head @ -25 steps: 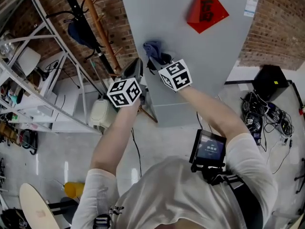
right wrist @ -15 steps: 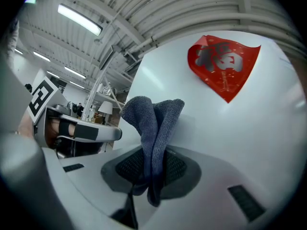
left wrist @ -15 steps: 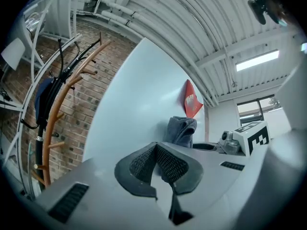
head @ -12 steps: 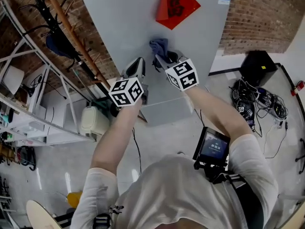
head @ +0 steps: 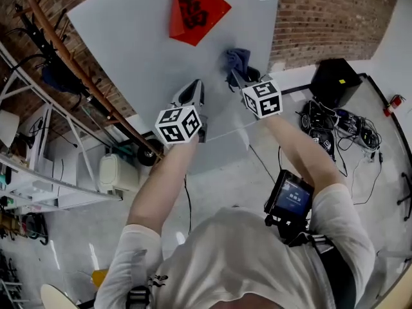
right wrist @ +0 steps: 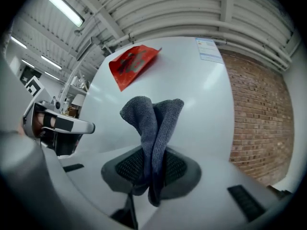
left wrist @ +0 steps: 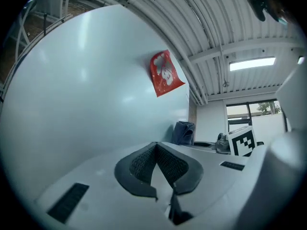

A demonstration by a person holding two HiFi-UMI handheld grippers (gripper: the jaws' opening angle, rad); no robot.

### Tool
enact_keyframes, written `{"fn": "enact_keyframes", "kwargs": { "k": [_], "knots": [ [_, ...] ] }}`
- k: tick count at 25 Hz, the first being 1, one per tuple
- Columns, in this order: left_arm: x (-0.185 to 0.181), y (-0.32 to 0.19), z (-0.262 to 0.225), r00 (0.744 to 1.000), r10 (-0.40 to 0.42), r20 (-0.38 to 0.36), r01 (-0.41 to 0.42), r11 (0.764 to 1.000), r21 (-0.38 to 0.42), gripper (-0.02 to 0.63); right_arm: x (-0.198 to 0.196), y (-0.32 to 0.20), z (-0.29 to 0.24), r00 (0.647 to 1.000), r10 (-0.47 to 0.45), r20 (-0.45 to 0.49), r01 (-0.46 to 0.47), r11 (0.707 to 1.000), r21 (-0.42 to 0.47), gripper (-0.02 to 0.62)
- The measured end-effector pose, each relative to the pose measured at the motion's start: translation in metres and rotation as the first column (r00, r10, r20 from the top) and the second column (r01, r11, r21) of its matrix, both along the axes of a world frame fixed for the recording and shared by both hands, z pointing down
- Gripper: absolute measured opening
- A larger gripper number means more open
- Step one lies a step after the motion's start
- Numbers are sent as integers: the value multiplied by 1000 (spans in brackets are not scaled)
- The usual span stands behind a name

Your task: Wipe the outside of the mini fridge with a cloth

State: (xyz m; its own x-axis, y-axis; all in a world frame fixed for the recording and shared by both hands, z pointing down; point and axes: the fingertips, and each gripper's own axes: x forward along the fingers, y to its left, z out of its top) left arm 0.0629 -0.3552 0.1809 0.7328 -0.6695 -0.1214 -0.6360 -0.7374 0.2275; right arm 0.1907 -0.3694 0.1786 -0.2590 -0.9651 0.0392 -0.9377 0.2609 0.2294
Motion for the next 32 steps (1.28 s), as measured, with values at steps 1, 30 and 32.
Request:
{"fn": "enact_keyframes", "kwargs": {
  "k": [1,30,32],
  "knots": [
    [9,0,2,1000,6,1,-6,1000,-3,0,15,-1,2,1000,21,3,-21,1000,-1,83],
    [-4,5,33,991,-127,46,128,991,-25,0,-3,16,24,989,-146,-8,146,989,17,83],
    [-27,7,38,986,-156,52,158,987,-35,0,-39,17,30,979,-203,-5,203,979,7,83]
  ]
}}
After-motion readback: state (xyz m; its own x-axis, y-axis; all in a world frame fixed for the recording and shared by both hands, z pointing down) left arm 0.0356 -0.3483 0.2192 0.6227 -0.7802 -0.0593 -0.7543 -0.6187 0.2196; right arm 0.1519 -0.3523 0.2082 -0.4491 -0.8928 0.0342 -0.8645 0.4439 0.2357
